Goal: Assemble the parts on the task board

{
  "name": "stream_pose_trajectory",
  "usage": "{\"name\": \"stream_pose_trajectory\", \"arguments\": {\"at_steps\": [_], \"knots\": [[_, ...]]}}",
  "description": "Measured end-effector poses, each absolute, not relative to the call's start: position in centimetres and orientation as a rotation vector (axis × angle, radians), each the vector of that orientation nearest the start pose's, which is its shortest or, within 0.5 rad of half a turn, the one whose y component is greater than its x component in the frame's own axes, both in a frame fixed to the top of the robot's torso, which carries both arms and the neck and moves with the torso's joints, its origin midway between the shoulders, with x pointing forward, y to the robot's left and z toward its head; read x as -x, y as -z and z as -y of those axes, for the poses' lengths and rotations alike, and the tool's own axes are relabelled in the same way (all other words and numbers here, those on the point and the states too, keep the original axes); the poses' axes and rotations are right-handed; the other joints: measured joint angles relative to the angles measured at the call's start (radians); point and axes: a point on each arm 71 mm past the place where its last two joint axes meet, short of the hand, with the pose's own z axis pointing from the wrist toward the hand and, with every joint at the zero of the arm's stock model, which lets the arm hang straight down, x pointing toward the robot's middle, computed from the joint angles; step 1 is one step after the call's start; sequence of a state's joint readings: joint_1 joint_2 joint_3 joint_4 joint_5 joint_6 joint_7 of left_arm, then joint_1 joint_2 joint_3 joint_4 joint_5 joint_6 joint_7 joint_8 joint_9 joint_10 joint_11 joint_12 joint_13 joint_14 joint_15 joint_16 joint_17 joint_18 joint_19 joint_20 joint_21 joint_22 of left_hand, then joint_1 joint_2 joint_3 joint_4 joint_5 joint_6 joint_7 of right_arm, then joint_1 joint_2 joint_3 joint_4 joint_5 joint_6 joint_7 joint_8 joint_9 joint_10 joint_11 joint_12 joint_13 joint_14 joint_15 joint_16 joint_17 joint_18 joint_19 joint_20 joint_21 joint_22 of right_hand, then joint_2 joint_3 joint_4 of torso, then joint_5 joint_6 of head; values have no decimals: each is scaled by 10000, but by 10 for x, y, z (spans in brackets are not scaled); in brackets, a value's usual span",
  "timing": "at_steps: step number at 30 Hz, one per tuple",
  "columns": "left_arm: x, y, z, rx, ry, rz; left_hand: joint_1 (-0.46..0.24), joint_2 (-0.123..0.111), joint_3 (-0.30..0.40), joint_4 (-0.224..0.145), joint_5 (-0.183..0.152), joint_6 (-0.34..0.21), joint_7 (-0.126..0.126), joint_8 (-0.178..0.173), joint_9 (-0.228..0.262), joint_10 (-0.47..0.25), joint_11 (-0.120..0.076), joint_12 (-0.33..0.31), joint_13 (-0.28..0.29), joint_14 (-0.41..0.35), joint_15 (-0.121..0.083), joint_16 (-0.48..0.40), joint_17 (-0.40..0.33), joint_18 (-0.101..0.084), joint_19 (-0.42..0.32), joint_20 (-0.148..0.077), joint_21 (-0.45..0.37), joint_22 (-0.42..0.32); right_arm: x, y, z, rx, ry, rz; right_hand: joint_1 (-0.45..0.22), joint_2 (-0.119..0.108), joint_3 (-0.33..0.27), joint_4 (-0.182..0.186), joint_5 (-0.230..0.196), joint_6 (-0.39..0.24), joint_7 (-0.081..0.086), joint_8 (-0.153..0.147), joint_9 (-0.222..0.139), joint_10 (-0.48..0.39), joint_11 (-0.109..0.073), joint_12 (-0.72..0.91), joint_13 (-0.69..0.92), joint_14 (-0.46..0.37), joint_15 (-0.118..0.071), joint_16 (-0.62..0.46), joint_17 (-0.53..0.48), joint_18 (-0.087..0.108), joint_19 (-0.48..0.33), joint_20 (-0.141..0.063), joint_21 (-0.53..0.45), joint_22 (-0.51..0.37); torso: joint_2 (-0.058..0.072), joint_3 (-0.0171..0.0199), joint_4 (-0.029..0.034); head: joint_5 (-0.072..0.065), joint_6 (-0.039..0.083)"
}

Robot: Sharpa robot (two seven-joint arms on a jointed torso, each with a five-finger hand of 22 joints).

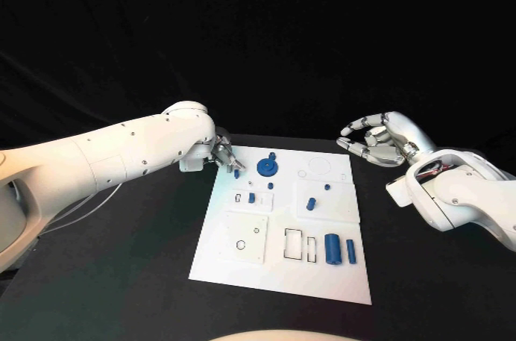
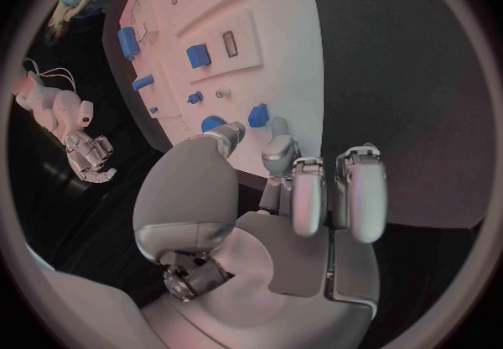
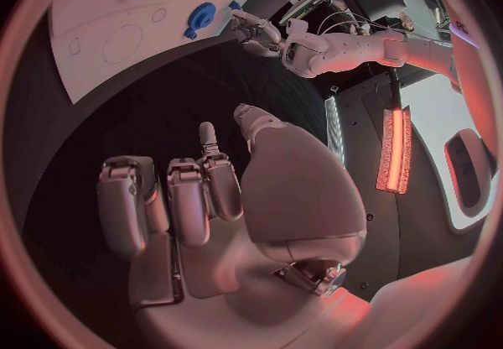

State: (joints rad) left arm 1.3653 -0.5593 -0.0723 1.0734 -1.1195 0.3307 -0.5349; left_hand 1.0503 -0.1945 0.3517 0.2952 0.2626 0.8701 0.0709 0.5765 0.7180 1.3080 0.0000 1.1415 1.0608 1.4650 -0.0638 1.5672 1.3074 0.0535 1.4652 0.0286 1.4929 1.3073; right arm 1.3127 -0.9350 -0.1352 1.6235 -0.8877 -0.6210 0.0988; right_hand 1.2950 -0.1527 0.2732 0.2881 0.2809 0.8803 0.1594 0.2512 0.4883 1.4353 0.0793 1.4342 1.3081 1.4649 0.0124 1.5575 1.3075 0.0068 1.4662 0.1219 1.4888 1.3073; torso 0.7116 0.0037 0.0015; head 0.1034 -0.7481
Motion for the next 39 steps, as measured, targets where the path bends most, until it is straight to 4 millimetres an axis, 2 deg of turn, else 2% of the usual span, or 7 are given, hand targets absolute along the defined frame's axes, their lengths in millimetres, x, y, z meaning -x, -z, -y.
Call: {"name": "stream_pose_trajectory", "arguments": {"at_steps": [10, 14, 16, 22, 26, 32, 39], "knots": [[-570, 178, -206, 1337, 1826, -23289, 265, 188, -28, -28, 0, 39, 39, -53, -53, -38, 38, 0, -1, 0, 0, 0, 0, -1, 37, 37, 0, 0, -477, 143, 228, -3344, -9351, -14349, 0, 0, 0, 0, 0, 0, 0, 0, -1, 0, 0, 0, 0, 0, 0, 0, -1, 0, 0, 0, 0, 8, -5, 4, -3, -1, -15], [-570, 179, -206, 1373, 1882, -23309, 686, 404, 80, -123, 0, 39, 39, -116, -88, -37, 38, 0, -9, 0, 0, 0, 0, -1, 37, 37, 0, 0, -477, 143, 228, -3344, -9352, -14349, 0, 0, 0, 0, 0, 0, 0, 0, -1, 1, 1, 0, -1, 0, 0, 0, -1, 0, 0, 0, 0, 7, -5, 4, -2, -1, -20], [-570, 179, -206, 1392, 1922, -23315, 1118, 538, 315, -195, 0, 39, 39, -116, -118, -37, 38, 0, -20, 0, -1, 0, 0, -1, 37, 37, 0, 0, -477, 143, 228, -3344, -9353, -14350, 0, 0, 0, 0, 0, 0, 0, 0, -2, 0, 1, 0, -1, 0, 0, 0, -1, 0, 0, 0, 0, 7, -5, 5, -2, 0, -21], [-570, 179, -205, 1465, 2063, -23332, 1962, 752, 826, -518, 3, 77, 2, -118, -148, -91, -16, 0, -52, 0, -1, 0, 0, -2, 36, 36, 0, 0, -477, 143, 227, -3343, -9355, -14351, 1, 0, 0, 0, 0, 0, 0, 39, -2, 0, 0, 0, -2, 0, 0, 0, -1, 0, 0, 0, 0, 7, -5, 7, -5, 3, -29], [-570, 179, -204, 1545, 2206, -23372, 2592, 704, 1544, -972, 44, 23, 61, -220, -170, -132, -49, 0, -113, -1, 0, 0, 0, -1, 36, 36, 0, 5, -477, 143, 227, -3343, -9355, -14351, 0, 0, 0, 0, 0, 0, 0, 39, -2, 1, 1, 0, -2, 0, 0, 0, -2, 0, 0, 0, 0, 6, -5, 6, -7, 6, -43], [-569, 179, -204, 1660, 2391, -23426, 2849, 625, 1827, -689, 41, -31, 116, -12, -169, -145, -33, 0, -203, 0, 1, 0, 0, -1, 36, 36, 0, 7, -477, 143, 227, -3343, -9355, -14351, 0, 0, 0, 0, 0, 0, 0, 39, 6, 1, 1, 0, -3, 0, 0, 0, -2, 0, 0, 0, 0, 5, -5, 7, -7, 3, -63], [-567, 179, -209, 1903, 2610, -23427, 2849, 625, 1975, -541, 16, -67, 147, 99, -169, -145, -33, 0, -205, 0, 1, 0, -1, -1, 10, 61, 0, 7, -477, 143, 227, -3344, -9355, -14351, 1, 0, 0, 0, 0, 0, 0, 39, 5, 1, 1, 0, -4, 0, 0, 0, 6, 0, 0, 0, 0, 4, -6, 7, -1, 8, -72]]}}
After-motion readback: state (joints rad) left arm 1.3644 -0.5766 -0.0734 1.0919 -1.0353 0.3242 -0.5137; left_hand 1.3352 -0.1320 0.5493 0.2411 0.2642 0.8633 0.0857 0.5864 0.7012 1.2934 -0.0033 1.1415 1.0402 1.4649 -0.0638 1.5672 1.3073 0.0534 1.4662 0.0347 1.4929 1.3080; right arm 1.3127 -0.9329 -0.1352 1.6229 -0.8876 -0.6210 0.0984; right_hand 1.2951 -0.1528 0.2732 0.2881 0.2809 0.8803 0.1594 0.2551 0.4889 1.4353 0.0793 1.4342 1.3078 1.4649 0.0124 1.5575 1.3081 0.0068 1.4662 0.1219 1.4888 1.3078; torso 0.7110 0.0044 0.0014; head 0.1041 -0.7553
